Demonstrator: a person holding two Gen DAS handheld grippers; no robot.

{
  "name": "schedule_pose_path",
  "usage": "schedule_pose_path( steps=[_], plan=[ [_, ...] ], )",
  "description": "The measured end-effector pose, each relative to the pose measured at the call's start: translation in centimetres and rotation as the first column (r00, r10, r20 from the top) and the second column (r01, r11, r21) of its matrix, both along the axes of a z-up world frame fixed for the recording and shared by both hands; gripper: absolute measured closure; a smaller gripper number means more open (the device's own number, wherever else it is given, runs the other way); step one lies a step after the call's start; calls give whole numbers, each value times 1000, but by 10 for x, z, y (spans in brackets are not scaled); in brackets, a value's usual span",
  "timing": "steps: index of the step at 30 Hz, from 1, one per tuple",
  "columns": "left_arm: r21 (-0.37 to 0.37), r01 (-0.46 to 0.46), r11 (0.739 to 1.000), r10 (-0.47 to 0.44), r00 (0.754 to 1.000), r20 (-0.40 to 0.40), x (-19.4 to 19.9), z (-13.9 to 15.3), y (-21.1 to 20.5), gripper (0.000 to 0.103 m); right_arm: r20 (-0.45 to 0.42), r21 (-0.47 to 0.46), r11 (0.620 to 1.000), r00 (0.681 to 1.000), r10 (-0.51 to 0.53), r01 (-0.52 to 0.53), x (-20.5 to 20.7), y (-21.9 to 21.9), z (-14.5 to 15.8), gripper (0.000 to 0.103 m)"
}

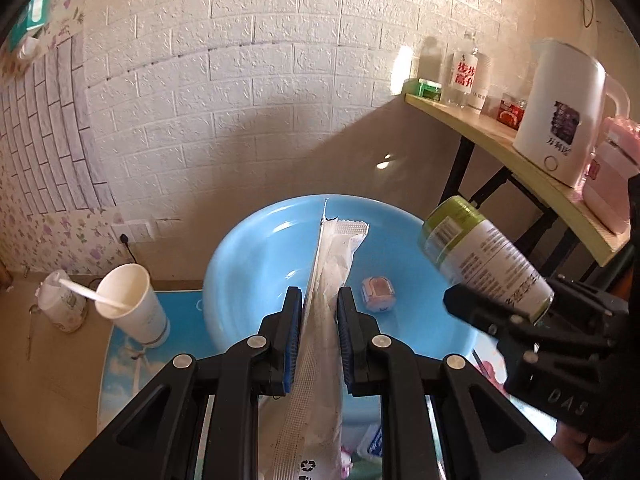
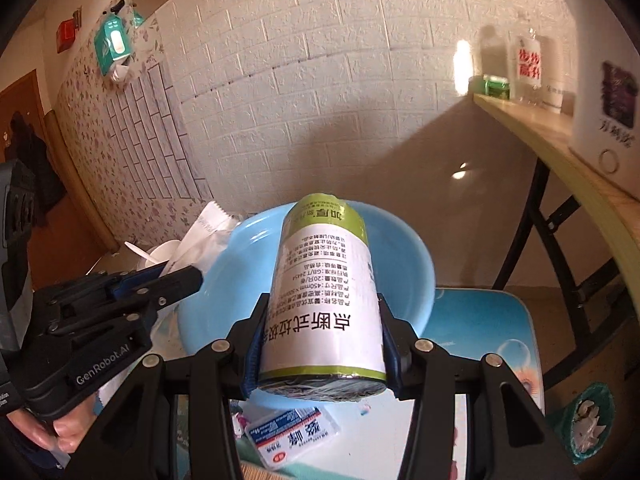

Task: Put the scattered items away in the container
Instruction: 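Carry the white packet and the bottle over the blue basin with both grippers, then open the left gripper to drop the packet while the right gripper releases the bottle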

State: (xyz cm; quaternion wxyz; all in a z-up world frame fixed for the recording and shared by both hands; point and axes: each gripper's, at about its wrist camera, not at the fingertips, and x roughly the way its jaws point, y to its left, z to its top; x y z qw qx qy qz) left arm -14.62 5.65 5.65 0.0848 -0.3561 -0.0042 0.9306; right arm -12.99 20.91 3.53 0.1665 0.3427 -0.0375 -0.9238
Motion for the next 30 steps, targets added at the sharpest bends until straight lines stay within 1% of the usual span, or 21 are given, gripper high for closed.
schedule_pose_path(
  steps=[7,10,13,18,21,24,25,27,29,30],
  plan=[
    [-5,-15,1000,15,999,33,-30,-14,5,86,39,-5,1000,999,-10,11,-24,2,-16,54],
    [-2,-14,1000,14,999,34,-38,-18,8,86,43,-2,1000,999,-8,8,-32,0,-21,54],
    [0,-19,1000,19,999,51,-48,-26,10,86,52,-5,1000,999,0,0,-38,-2,-25,54],
    [-7,-16,1000,17,997,79,-59,-40,15,86,65,1,1000,998,4,-4,-44,-3,-32,54],
    [-6,-29,1000,30,996,81,-62,-45,15,82,71,-3,1000,997,1,-1,-44,-1,-36,54],
    [-8,-27,1000,28,997,76,-62,-47,17,82,79,-4,1000,997,-1,2,-39,-1,-37,54],
    [-11,-27,1000,28,997,72,-62,-47,18,80,81,-4,1000,997,-1,2,-39,-1,-38,54],
    [-18,-35,999,36,997,61,-60,-45,17,73,83,-4,1000,997,-2,2,-39,0,-38,54],
    [-19,-67,998,68,996,49,-58,-43,12,55,86,-6,1000,996,-3,3,-39,1,-37,54],
    [-9,-73,997,74,996,45,-57,-42,9,52,87,-7,1000,996,-3,4,-40,1,-37,54]
  ],
)
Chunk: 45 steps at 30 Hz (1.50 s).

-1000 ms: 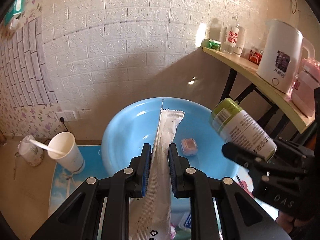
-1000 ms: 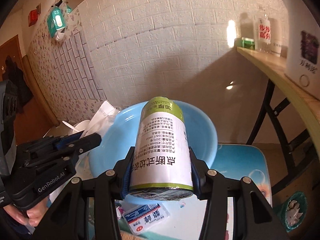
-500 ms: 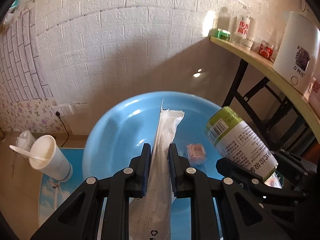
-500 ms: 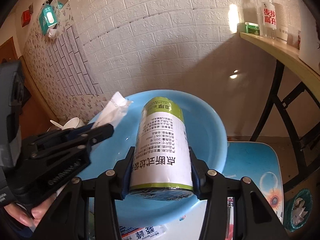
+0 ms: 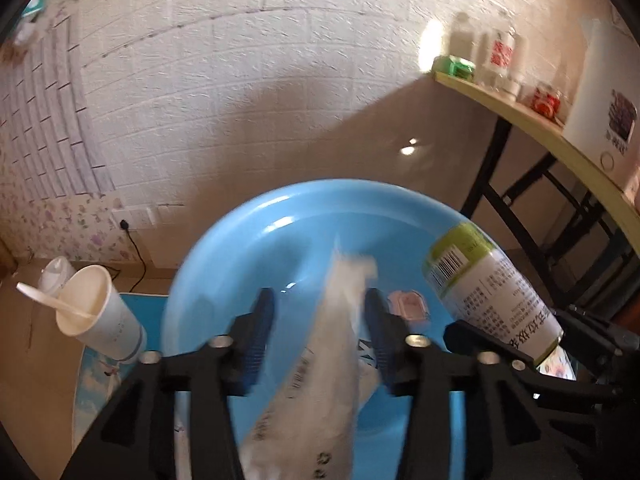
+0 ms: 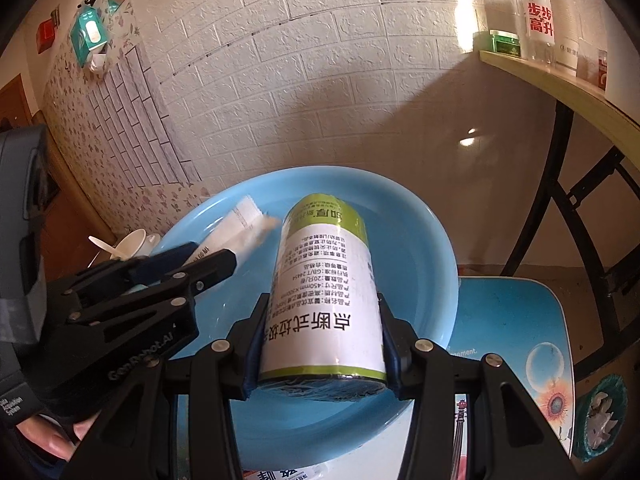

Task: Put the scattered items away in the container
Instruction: 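Open the left gripper to drop the packet while the right gripper releases the bottle, then withdraw both grippers from the basin back over the table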

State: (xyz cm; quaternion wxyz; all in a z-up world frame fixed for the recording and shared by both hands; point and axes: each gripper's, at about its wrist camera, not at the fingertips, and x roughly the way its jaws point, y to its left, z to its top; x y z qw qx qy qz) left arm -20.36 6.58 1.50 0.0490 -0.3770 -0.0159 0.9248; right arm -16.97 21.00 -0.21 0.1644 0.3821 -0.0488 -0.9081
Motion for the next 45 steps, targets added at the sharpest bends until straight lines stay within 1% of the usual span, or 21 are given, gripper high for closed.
schedule_pose_path(
  steps=[2,6,8,10,12,14,17,20,23,27,31,37,39,40,43,44,45],
  plan=[
    [25,-2,1000,2,1000,-10,2,4,-5,44,3,2,1000,1000,0,0,1,0,0,54],
    [25,-9,1000,10,999,-44,8,12,-9,37,10,4,1000,1000,-1,1,0,-1,-1,54],
    [17,-8,1000,9,998,-55,11,16,-9,31,12,6,1000,1000,-1,1,0,-1,-2,54],
    [8,-8,1000,8,998,-68,14,18,-8,31,13,11,1000,1000,-1,0,0,-2,-2,54],
    [-1,-12,1000,12,997,-76,18,20,-10,27,12,13,1000,1000,2,-2,0,-3,-1,54],
    [-1,-21,1000,21,997,-79,22,20,-13,18,14,18,1000,1000,4,-4,0,-5,-1,54],
    [1,-34,999,34,996,-80,26,19,-19,9,13,32,999,1000,6,-6,0,-9,-1,54],
    [-5,-51,999,50,995,-88,34,20,-24,3,17,44,999,1000,18,-19,2,-15,0,54],
    [-7,-57,998,56,994,-94,41,21,-28,0,0,44,999,1000,23,-23,7,-18,2,54],
    [-5,-67,998,66,995,-79,45,20,-32,0,-25,57,998,999,24,-23,9,-20,8,54],
    [1,-74,997,74,995,-69,51,20,-36,0,-16,61,998,1000,19,-18,7,-18,7,53],
    [-1,-73,997,73,995,-72,62,23,-35,0,-15,48,999,1000,6,-5,21,-12,13,53],
    [-13,-72,997,71,994,-80,68,25,-34,0,-17,43,999,1000,0,1,26,-11,15,53],
    [-18,-72,997,70,994,-83,70,26,-33,0,-16,39,999,1000,-3,4,29,-10,16,52],
    [-32,-61,998,58,994,-93,81,28,-31,0,-15,34,999,1000,-11,12,37,-7,17,45],
    [-36,-57,998,53,994,-96,84,29,-30,0,-4,36,999,1000,15,-14,40,-6,17,43],
    [-40,-56,998,52,994,-99,88,29,-29,0,-6,41,999,1000,14,-14,43,-5,18,43]
  ],
)
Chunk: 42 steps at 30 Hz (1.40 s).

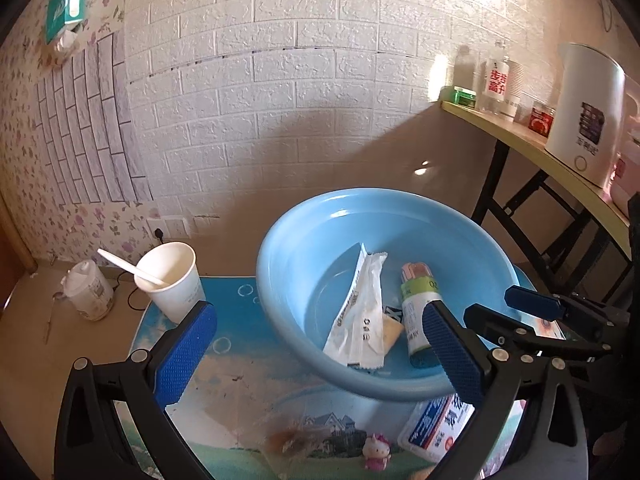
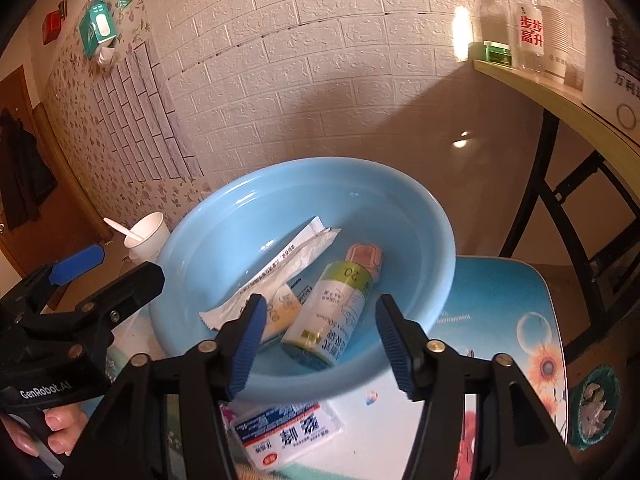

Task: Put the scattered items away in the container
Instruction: 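Withdraw both grippers from the basin back over the table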

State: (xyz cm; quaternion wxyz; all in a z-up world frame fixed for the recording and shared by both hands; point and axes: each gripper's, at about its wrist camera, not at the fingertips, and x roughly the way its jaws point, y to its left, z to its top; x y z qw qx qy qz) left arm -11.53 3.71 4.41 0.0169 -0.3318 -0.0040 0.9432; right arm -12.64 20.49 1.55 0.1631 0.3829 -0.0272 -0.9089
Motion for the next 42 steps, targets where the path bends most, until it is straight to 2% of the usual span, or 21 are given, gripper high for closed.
schedule_pose_path(
  steps=[9,12,14,23,27,35,42],
  plan=[
    [-1,-2,1000,2,1000,-13,28,5,4,0,-32,8,1000,999,-15,15,26,11,12,41],
    [-1,-3,1000,3,1000,-23,36,7,1,0,-51,-1,1000,998,-20,20,37,16,17,31],
    [6,-8,1000,8,1000,-26,43,6,-1,0,-65,-11,1000,998,-18,17,44,19,17,29],
    [22,-19,1000,19,1000,-2,67,-18,-2,0,-54,10,1000,998,-22,23,73,20,-4,29],
    [-1,-13,1000,13,1000,18,76,-32,-1,0,-61,19,1000,998,-14,16,96,21,-12,29],
    [-39,-3,999,4,999,39,95,-49,1,0,-30,22,999,999,-25,25,112,24,-28,29],
    [-30,-9,1000,11,998,64,107,-57,-5,0,-7,29,999,999,-32,32,126,32,-36,29]
  ],
)
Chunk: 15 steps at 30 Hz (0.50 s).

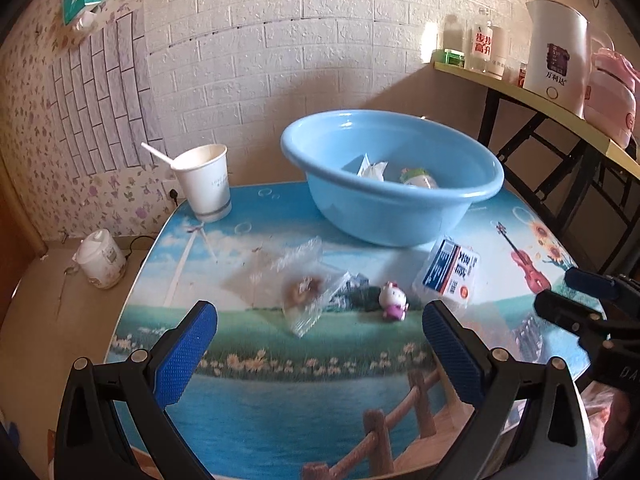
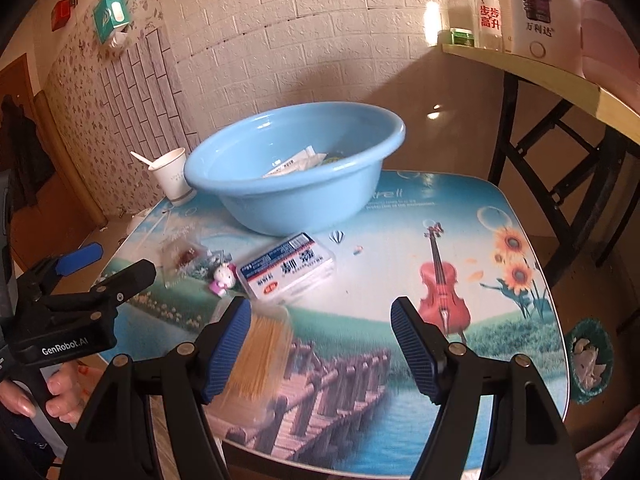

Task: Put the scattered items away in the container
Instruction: 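Withdraw both grippers from the basin back over the table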

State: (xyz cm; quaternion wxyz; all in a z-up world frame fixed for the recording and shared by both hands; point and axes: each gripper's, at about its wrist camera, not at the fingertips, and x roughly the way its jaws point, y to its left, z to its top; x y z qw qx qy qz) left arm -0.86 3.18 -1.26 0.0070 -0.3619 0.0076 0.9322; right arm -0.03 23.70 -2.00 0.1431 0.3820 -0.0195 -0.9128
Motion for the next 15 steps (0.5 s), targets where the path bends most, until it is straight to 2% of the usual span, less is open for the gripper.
schedule_pose_path(
  steps=[6,15],
  plan=[
    [7,-6,1000,6,1000,26,12,-13,-5,0,15,3,1000,1000,2,-2,12,1,-6,29],
    [8,-12,1000,11,999,50,14,-20,-9,0,53,11,997,995,79,-80,20,-24,-17,29]
  ],
)
